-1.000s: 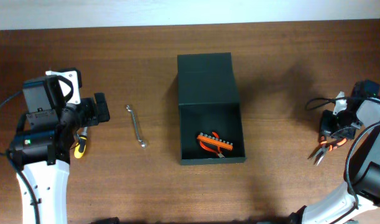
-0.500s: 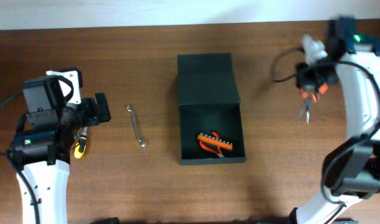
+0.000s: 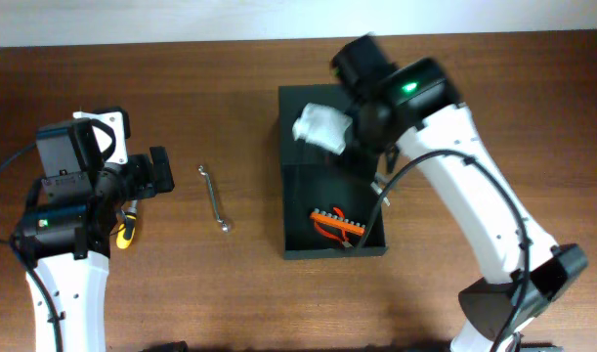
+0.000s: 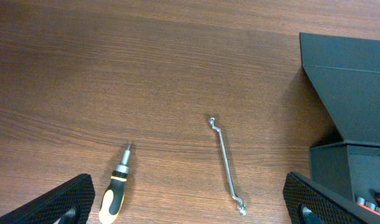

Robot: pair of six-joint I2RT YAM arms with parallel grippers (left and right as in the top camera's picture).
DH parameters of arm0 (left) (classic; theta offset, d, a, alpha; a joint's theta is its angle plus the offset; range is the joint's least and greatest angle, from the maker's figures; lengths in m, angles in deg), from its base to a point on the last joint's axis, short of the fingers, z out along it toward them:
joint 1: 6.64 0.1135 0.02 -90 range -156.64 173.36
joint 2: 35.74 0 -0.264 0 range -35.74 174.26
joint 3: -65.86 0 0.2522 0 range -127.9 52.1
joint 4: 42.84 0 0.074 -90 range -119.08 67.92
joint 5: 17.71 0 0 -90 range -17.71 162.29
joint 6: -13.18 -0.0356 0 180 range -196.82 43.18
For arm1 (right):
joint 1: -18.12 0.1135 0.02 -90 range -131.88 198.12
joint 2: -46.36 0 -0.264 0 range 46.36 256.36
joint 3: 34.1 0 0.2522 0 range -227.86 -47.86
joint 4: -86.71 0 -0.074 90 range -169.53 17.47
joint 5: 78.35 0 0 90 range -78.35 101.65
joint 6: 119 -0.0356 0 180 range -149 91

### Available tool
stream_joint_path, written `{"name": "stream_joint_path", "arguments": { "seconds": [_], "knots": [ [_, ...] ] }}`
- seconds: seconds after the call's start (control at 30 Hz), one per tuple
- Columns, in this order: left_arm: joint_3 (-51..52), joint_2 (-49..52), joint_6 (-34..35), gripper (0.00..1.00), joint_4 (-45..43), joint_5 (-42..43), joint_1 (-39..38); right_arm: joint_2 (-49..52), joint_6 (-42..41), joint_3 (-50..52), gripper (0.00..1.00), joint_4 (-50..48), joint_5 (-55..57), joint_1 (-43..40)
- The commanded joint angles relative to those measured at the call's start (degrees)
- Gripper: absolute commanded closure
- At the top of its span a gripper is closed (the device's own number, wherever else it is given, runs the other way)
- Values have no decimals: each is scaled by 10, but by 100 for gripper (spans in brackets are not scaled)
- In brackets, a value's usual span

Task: Pack container
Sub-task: 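Carry the orange-black pliers into the green box and release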

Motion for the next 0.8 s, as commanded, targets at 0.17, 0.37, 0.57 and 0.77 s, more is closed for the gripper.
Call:
{"name": "stream_joint_path", "arguments": {
  "seconds": [0.17, 0.37, 0.57, 0.77],
  "knots": [
    [-10, -1, -11, 1, 2, 7, 3, -5, 48, 134, 96, -59, -11, 35],
    [-10, -1, -11, 1, 2, 7, 3, -5, 48, 259, 96, -157, -12, 35],
    [-10, -1, -11, 1, 2, 7, 3, -5, 48, 340, 96, -229, -14, 35],
    [-10, -1, -11, 1, 2, 11, 3, -5, 47, 353, 96, -250, -14, 35]
  ]
}}
